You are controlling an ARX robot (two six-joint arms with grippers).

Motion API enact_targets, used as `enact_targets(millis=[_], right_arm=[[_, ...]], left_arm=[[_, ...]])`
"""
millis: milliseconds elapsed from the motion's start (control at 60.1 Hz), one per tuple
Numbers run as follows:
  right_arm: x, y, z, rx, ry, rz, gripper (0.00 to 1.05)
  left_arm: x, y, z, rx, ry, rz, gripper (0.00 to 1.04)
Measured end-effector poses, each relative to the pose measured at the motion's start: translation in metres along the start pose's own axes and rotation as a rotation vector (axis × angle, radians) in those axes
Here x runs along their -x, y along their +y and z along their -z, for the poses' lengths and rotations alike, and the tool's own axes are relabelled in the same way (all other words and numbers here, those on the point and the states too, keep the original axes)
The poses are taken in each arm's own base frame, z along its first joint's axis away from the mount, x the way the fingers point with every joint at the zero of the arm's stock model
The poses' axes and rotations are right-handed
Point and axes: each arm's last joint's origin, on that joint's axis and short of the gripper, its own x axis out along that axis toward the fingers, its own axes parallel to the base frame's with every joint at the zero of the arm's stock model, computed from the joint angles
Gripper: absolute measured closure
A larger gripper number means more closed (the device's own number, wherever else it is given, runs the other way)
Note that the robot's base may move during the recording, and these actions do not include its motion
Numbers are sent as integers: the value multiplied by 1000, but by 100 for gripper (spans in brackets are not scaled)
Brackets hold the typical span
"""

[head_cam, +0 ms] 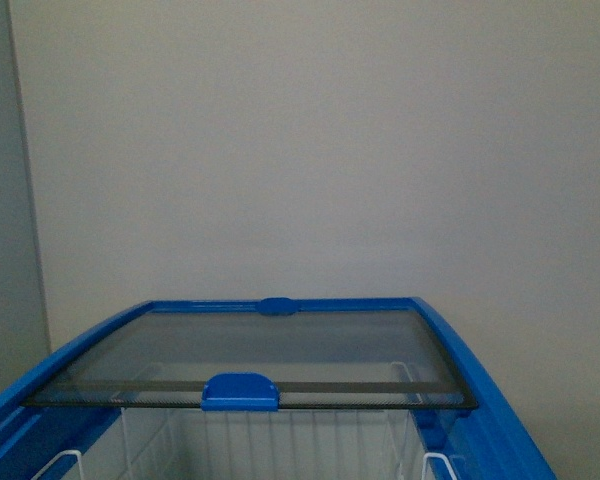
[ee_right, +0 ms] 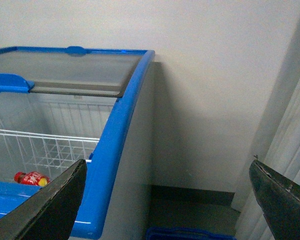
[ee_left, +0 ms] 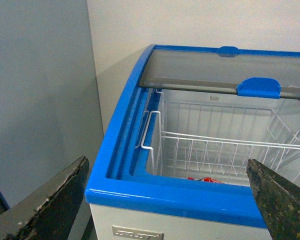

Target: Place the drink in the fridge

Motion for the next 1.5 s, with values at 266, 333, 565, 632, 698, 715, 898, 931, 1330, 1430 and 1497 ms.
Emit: enact_targets(millis=[266, 333, 565, 632, 698, 715, 898, 931, 1330, 1430, 1497], right_arm=[[0, 0, 0, 0, 0, 0, 7], [0, 0, 0, 0, 0, 0, 7], [0, 0, 0, 0, 0, 0, 7], [0, 0, 0, 0, 0, 0, 7], [0, 0, 0, 0, 0, 0, 7], [0, 0, 0, 0, 0, 0, 7], [0, 0, 0, 0, 0, 0, 7], [0, 0, 0, 0, 0, 0, 7], [0, 0, 0, 0, 0, 0, 7], [0, 0, 0, 0, 0, 0, 7], [0, 0, 0, 0, 0, 0, 7]], left_arm=[[0, 0, 0, 0, 0, 0, 8], [0, 0, 0, 0, 0, 0, 8], [0, 0, 0, 0, 0, 0, 8], [0, 0, 0, 0, 0, 0, 8], [0, 0, 0, 0, 0, 0, 8], [0, 0, 0, 0, 0, 0, 8], [0, 0, 0, 0, 0, 0, 8], [0, 0, 0, 0, 0, 0, 8], [0, 0, 0, 0, 0, 0, 8], [0, 0, 0, 0, 0, 0, 8], [0, 0, 0, 0, 0, 0, 8]])
